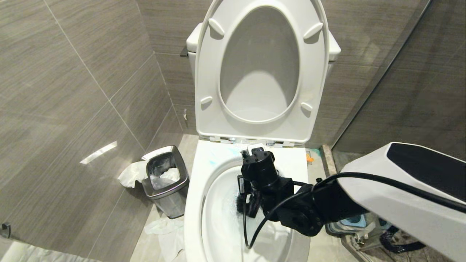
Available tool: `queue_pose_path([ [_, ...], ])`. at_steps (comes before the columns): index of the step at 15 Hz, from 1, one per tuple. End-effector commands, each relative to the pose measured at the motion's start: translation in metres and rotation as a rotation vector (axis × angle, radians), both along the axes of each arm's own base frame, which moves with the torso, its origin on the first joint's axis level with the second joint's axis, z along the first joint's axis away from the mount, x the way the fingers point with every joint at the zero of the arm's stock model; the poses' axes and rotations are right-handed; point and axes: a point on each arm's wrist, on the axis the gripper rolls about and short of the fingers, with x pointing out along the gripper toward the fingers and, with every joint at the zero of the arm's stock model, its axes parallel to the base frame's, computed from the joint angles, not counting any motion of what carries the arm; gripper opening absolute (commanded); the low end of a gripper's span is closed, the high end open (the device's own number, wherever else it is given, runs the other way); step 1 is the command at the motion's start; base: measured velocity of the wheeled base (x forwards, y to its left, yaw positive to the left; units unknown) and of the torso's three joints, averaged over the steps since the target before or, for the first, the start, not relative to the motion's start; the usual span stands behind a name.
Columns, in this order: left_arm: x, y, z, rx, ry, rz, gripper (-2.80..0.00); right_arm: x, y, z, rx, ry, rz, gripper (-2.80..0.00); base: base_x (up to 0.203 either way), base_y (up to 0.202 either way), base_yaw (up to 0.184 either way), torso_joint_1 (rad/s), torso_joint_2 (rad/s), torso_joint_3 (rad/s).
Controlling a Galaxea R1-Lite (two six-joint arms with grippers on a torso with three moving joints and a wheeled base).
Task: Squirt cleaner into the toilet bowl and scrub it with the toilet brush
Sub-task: Scrub the toilet bowl
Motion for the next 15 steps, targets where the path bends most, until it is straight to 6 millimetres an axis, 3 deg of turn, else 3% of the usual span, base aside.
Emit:
queue_pose_path([
  [1, 0.0, 0.0, 0.0, 0.001, 0.0, 0.0, -2.8, 0.007, 0.005, -0.039, -0.05, 0.038, -0.005, -2.8, 0.0, 0.0, 0.0, 0.0, 0.0, 0.0],
  [3, 0.0, 0.0, 0.0, 0.001, 0.0, 0.001, -2.8, 0.007, 0.006, -0.047, -0.068, 0.045, -0.006, -2.8, 0.0, 0.0, 0.0, 0.0, 0.0, 0.0],
  [5, 0.0, 0.0, 0.0, 0.001, 0.0, 0.002, -2.8, 0.006, 0.005, -0.036, -0.06, 0.027, -0.002, -2.8, 0.0, 0.0, 0.0, 0.0, 0.0, 0.0],
  [7, 0.0, 0.0, 0.0, 0.001, 0.0, 0.0, -2.8, 0.004, 0.003, -0.007, -0.033, -0.022, 0.005, -2.8, 0.0, 0.0, 0.0, 0.0, 0.0, 0.0],
  [12, 0.0, 0.0, 0.0, 0.001, 0.0, 0.0, -2.8, -0.019, -0.018, 0.087, 0.073, -0.165, 0.001, -2.8, 0.0, 0.0, 0.0, 0.0, 0.0, 0.0],
  [15, 0.0, 0.0, 0.0, 0.001, 0.0, 0.0, -2.8, -0.032, -0.03, 0.114, 0.09, -0.188, 0.003, -2.8, 0.0, 0.0, 0.0, 0.0, 0.0, 0.0],
])
